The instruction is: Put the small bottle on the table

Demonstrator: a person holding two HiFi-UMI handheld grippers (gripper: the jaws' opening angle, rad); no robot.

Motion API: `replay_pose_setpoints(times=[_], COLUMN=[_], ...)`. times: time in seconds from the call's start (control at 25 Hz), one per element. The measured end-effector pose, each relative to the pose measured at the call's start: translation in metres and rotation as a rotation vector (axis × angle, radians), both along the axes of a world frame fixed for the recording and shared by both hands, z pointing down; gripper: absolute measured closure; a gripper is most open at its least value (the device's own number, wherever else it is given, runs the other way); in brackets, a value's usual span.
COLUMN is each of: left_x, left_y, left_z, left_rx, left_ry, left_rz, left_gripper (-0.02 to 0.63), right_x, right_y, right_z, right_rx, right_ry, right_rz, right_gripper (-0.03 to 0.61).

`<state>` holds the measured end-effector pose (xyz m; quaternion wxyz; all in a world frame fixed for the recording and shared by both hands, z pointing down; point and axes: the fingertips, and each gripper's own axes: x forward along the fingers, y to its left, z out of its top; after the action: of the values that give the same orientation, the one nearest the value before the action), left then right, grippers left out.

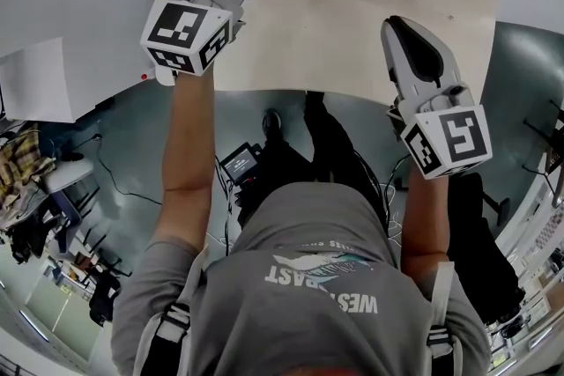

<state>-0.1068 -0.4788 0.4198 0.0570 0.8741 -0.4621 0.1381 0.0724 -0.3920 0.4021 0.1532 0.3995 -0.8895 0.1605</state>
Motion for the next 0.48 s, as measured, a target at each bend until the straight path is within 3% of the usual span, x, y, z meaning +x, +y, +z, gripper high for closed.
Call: replay_pose_setpoints(times=[0.48], left_x=[0.002], left_y=[-0.024], left_z=[0.033], left_rx=[-0.02], left_ry=[0.026], left_rz=[-0.025], left_gripper=[0.486], right_x=[0.0], right_y=[-0.009], right_z=[0.024], right_rx=[-0.032], right_ry=[0.009], right_rz=[-0.005], right_gripper=[0.546])
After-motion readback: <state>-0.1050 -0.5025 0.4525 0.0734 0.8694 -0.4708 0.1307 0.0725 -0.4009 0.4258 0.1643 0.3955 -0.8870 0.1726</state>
